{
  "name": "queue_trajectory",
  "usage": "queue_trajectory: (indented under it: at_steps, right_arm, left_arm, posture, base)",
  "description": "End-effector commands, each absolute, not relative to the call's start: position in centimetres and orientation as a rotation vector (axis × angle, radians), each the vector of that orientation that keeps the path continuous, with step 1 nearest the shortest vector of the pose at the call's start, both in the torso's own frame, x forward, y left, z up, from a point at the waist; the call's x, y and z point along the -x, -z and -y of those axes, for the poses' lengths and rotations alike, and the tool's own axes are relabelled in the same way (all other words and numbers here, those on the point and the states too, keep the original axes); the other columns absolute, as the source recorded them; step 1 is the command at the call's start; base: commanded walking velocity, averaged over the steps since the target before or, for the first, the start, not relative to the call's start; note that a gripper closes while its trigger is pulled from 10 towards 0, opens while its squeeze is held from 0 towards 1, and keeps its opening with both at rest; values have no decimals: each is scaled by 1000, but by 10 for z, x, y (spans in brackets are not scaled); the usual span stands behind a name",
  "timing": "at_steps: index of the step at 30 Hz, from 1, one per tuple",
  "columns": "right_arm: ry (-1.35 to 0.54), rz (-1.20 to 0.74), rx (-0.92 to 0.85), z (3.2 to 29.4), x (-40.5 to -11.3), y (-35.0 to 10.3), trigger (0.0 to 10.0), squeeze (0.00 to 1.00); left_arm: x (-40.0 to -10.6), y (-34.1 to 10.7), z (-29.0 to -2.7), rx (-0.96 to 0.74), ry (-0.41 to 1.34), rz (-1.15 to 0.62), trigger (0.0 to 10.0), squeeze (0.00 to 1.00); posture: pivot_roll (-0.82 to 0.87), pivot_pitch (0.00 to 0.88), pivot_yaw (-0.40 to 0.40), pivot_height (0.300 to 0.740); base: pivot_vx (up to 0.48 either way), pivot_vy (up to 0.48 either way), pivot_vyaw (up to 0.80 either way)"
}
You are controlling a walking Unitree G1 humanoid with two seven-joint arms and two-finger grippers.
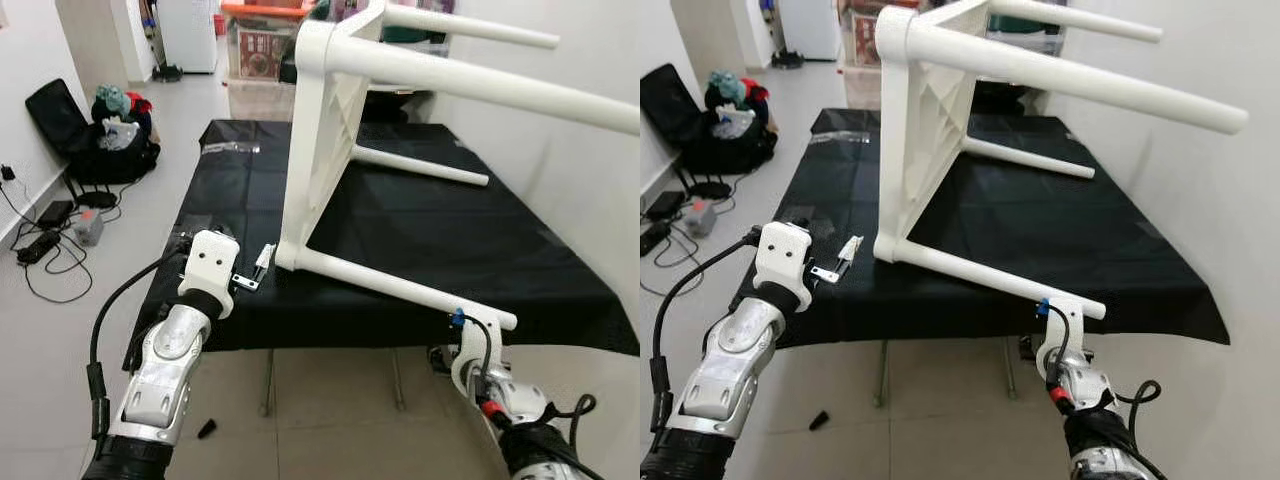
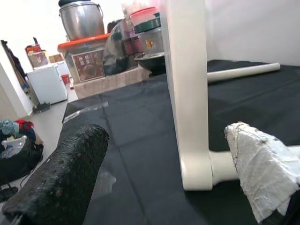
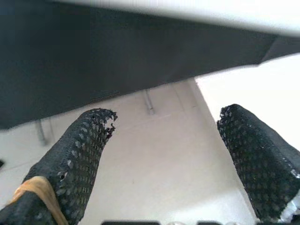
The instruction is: Building children table
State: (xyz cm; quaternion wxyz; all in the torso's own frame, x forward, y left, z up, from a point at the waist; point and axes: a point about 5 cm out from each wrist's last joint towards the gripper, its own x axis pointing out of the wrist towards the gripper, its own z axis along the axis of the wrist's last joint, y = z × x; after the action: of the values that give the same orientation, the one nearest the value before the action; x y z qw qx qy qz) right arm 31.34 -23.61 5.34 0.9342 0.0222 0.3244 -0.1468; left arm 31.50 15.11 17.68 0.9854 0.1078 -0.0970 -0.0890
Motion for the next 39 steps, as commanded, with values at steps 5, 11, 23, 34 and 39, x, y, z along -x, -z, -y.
queue_trajectory:
  at_steps: [5,11,23,34,39]
  right_arm:
    - [319,-639,-46,240,-320,-57,10000,0]
    - [310,-617,-34,241,-330,-61,10000,0]
    - [345,-550,23,261,-342,-84,10000,0]
    - [381,-507,84,286,-340,-99,10000,0]
    - [346,-472,112,279,-343,-107,10000,0]
  left_arm:
    - [-314,-178,-148,-204,196,206,10000,0]
    - [-311,-178,-148,-199,205,209,10000,0]
    - [-309,-179,-145,-201,244,222,10000,0]
    - [-305,-177,-140,-210,288,217,10000,0]
    - [-306,-176,-138,-210,299,215,10000,0]
  posture:
    - [70,0,-97,740]
    - [83,0,-104,740]
    - [89,0,-106,740]
    - [75,0,-92,740]
    - [69,0,-87,740]
  base:
    - [334,0,0]
    - [338,0,0]
    - [278,0,0]
    - [0,0,0]
    - [0,0,0]
